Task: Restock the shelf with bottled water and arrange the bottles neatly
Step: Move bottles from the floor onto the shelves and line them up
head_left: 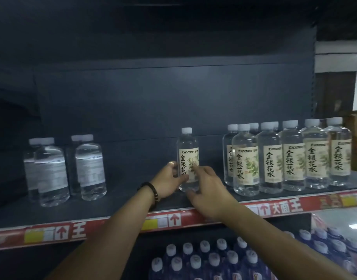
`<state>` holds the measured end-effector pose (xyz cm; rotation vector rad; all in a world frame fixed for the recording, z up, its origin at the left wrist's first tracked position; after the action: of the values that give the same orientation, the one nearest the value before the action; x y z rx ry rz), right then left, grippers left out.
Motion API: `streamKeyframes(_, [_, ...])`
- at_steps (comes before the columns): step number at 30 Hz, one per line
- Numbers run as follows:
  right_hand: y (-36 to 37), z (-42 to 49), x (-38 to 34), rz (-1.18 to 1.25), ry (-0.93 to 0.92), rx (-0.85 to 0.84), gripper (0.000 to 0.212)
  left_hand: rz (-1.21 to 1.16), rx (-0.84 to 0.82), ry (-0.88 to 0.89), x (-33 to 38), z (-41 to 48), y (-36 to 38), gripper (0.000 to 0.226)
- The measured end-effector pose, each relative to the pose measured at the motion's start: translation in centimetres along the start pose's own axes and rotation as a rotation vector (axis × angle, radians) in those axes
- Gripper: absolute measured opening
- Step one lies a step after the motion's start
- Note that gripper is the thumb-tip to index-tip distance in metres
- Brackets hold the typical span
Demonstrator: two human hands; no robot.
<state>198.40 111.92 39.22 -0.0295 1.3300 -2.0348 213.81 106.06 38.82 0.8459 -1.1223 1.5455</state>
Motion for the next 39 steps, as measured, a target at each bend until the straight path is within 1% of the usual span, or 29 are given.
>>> streamKeyframes(3, [-0.8,-1.0,1.7,-0.013,0.024,-0.001,0.079,-0.022,-0.045,-0.016,0.7,0.6,2.5,0.033])
streamKeyframes(7, [-1.7,-1.9,3.1,-0.017,0.058,-0.014,0.076,-0.015,-0.061,-0.016,1.1,1.4,5.2,0.038])
streamKeyframes(10, [-1.9,-2.0,3.4,0.007,0.088,-0.035,0.066,-0.027,-0.034,-0.002,1.3,1.8,6.7,0.048])
streamKeyframes(14, [-2.1,-1.9,3.8,0.038,0.121,-0.041,0.051,-0.065,-0.033,0.014,1.8,1.8,7.9,0.042])
streamKeyframes(16, [-2.4,-1.9,4.1,0.060,0.129,-0.035,0.046,-0.067,-0.030,0.016,1.8,2.0,8.1,0.044])
streamKeyframes(22, [-3.0,-2.7,4.5,0.093,0.136,-0.044,0.063,-0.095,-0.065,-0.019,1.7,2.3,8.8,0.045])
streamKeyframes(27, [-3.2,-2.8,4.3,0.069,0.150,-0.057,0.065,-0.094,-0.061,-0.019,1.5,2.5,8.7,0.047])
streamKeyframes(30, [-3.3,-2.7,4.0,0.057,0.160,-0.044,0.065,-0.110,-0.050,-0.007,1.6,2.1,8.7,0.042])
streamKeyframes(32, [-3.4,-2.7,3.5,0.062,0.172,-0.006,0.062,-0.029,-0.002,0.013,2.2,1.5,7.7,0.041])
streamKeyframes(34, [-3.5,-2.4,2.7,0.053,0.176,0.062,0.060,0.107,0.082,0.068,2.7,0.6,5.3,0.043])
streamKeyframes(37, [-2.6,-1.2,0.7,0.093,0.151,0.127,0.052,0.222,0.214,0.169,3.4,-2.2,0.2,0.028])
streamKeyframes(39, [-1.3,0.0,-1.3,0.149,0.118,0.108,0.042,0.334,0.343,0.301,4.3,-5.2,-4.0,0.023])
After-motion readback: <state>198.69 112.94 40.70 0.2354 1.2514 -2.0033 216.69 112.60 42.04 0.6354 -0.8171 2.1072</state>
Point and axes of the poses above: each hand's wrist, its own z-axis towards the middle knuckle, its own y-axis out of the palm, x = y × z, the point moved 8 cm from there along z, towards the middle knuckle, and after that the axes turned 13 degrees about -z, right-handed, at the moved point
